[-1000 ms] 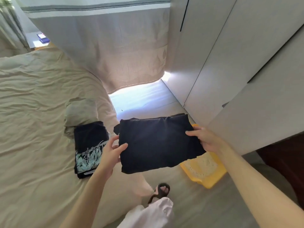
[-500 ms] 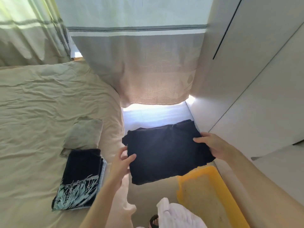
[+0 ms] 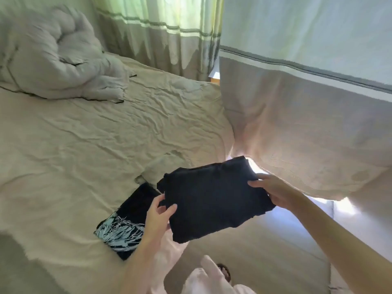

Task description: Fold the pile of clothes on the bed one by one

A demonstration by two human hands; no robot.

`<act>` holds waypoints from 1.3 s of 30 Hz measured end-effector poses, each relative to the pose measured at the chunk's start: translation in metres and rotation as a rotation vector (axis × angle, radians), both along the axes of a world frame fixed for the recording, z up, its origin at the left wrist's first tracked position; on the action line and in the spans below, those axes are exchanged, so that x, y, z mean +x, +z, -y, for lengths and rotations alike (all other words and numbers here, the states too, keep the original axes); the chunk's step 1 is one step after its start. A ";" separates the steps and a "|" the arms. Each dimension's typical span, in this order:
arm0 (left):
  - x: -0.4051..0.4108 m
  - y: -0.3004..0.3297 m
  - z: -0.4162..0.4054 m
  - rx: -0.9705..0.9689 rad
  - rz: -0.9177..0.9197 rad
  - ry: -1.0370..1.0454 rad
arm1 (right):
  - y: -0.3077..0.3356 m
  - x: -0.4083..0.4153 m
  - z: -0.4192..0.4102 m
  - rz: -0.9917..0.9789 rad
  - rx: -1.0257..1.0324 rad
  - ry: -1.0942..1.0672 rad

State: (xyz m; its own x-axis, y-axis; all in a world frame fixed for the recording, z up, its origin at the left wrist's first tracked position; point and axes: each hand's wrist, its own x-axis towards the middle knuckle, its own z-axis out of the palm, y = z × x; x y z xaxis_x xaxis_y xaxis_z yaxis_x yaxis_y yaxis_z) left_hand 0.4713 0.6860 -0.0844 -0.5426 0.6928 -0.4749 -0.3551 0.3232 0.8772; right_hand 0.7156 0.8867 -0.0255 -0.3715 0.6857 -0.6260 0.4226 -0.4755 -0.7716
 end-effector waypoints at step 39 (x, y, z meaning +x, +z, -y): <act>-0.127 -0.128 0.052 -0.970 -0.766 -0.480 | -0.151 -0.352 0.023 0.326 0.060 0.610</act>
